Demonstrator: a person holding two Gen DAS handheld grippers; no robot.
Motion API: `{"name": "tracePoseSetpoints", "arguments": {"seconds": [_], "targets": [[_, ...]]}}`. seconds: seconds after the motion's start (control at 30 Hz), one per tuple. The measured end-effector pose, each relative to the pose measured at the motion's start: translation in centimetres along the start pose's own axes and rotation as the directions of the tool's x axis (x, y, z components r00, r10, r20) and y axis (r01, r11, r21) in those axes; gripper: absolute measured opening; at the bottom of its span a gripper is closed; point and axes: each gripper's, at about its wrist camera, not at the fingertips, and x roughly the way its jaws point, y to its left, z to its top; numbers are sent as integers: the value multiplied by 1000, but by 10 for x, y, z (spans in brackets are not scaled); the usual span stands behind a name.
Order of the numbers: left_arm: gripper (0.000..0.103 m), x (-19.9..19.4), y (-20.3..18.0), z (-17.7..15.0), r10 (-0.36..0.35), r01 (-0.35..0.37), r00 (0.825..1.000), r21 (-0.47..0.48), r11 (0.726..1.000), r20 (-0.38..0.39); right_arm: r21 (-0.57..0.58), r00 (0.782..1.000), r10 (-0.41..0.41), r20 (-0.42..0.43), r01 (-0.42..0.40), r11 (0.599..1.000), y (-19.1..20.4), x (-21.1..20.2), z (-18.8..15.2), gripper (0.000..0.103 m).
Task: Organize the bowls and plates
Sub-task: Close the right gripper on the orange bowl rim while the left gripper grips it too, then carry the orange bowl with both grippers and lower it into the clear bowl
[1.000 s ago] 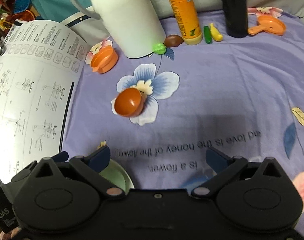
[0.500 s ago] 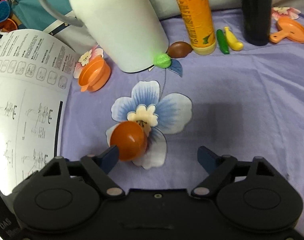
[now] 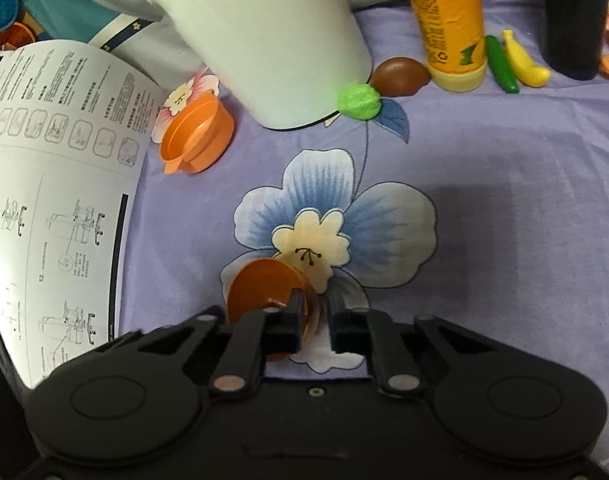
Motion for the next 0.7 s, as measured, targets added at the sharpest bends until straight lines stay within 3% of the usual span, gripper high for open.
{"name": "tracePoseSetpoints", "arguments": {"seconds": [0.07,0.7], "targets": [[12,-1,-3,0,5,-5,1000,9,1000,6,-1,1000,10,0,-10,1000,1,4,-1,8],[12,-45,-14,-12,2,-1,999,-15,1000,45,-12,1000,2,29,-1,1000,8,-31,-21,8]]}}
